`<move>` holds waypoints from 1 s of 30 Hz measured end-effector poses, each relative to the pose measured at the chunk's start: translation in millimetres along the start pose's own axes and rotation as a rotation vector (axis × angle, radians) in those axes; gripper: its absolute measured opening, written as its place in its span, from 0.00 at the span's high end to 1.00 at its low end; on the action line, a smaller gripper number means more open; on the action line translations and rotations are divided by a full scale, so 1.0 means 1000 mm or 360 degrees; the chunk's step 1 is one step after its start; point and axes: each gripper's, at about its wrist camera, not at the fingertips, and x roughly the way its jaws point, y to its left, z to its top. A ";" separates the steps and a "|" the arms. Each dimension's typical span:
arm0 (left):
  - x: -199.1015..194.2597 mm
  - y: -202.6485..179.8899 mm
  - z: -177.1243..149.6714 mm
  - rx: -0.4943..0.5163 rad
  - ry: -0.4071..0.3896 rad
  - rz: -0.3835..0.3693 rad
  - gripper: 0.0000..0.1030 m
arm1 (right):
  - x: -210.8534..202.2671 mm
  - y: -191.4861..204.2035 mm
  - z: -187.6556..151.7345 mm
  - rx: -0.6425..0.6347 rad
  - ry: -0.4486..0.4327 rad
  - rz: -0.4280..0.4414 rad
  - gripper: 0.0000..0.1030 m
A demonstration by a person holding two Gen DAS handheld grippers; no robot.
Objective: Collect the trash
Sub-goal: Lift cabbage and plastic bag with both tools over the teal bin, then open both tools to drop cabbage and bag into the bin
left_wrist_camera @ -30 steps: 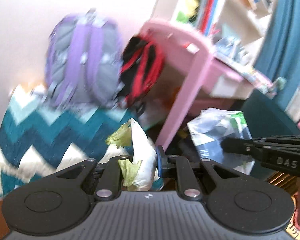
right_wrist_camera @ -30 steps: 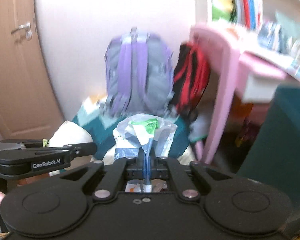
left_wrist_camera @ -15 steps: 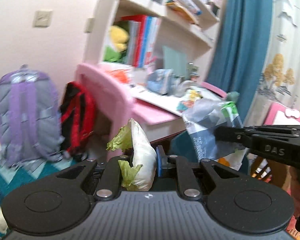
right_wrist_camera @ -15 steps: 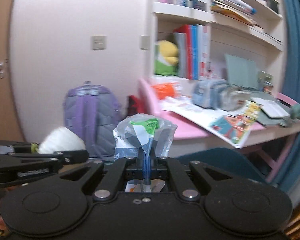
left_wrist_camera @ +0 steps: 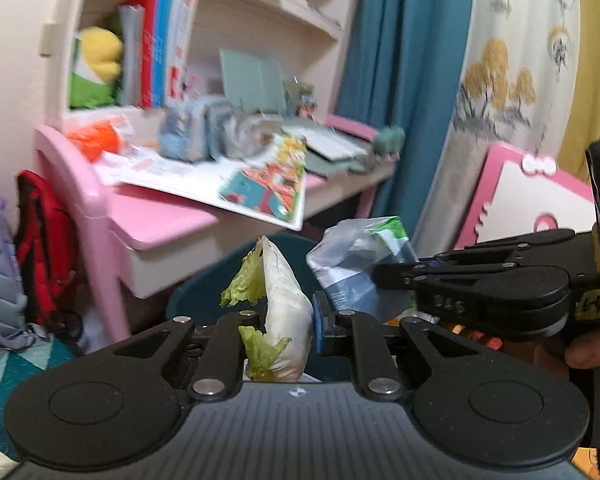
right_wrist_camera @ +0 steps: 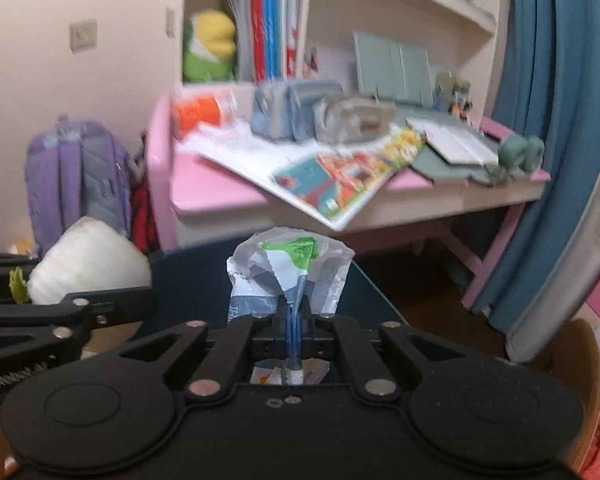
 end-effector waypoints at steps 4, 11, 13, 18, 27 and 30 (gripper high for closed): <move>0.042 -0.008 -0.006 -0.0049 0.0162 -0.0013 0.85 | 0.022 -0.009 -0.007 -0.0019 0.0114 0.0015 0.99; 0.092 -0.004 -0.008 -0.0094 0.0366 0.0033 0.85 | 0.038 -0.019 -0.009 -0.0003 0.0235 0.0057 0.98; 0.101 -0.002 -0.008 -0.0102 0.0418 0.0048 0.85 | 0.045 -0.018 -0.008 -0.0029 0.0309 0.0049 0.97; 0.117 0.004 -0.011 -0.0139 0.0522 0.0063 0.85 | 0.058 -0.017 -0.008 -0.0029 0.0420 0.0071 0.88; 0.122 0.012 -0.013 -0.0195 0.0601 0.0051 0.81 | 0.066 -0.014 -0.009 -0.0050 0.0485 0.0059 0.71; 0.118 0.012 -0.011 -0.0200 0.0577 0.0055 0.73 | 0.063 -0.016 -0.009 -0.0033 0.0478 0.0059 0.70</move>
